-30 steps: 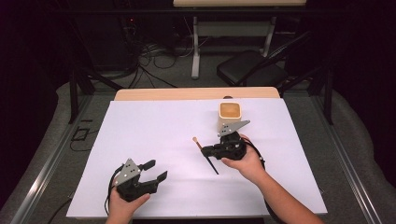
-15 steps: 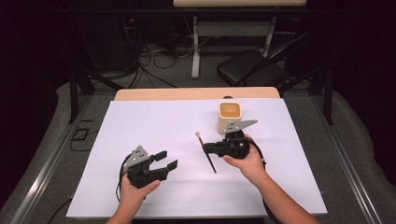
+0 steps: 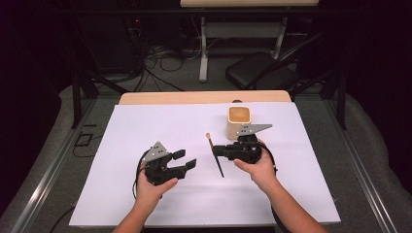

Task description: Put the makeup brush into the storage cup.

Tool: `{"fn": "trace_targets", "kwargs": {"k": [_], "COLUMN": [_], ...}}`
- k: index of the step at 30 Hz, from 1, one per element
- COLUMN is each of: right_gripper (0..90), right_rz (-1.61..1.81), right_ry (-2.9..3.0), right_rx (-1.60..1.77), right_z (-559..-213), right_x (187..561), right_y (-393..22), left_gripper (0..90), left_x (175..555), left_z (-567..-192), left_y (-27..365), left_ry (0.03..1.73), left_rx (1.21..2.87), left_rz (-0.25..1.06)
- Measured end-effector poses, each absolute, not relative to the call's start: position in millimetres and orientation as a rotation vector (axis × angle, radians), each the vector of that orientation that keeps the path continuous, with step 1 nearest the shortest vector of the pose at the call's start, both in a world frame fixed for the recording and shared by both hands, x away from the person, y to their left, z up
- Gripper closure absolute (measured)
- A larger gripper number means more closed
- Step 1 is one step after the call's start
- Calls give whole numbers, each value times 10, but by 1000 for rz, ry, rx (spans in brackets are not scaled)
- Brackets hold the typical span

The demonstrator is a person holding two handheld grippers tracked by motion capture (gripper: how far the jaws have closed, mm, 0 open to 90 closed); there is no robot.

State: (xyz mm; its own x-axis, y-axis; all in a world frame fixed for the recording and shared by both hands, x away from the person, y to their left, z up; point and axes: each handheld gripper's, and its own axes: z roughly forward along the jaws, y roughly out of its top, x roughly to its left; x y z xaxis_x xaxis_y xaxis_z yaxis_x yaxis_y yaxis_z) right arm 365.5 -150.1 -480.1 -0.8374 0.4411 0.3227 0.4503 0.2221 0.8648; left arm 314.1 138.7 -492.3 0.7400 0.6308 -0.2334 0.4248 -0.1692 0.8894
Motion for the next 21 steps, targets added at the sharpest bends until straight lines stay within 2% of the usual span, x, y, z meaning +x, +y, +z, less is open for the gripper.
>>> {"fn": "trace_targets", "kwargs": {"k": [21], "right_gripper": [832], "right_rz": [-1850], "right_ry": [-2357], "right_rx": [-946], "right_z": [-4784], "right_x": [3706], "right_y": [-1586], "left_gripper": [415], "left_x": [3252], "left_z": [-4866], "left_y": [1177], "left_ry": [843], "left_rx": [1730], "left_rz": [135]}}
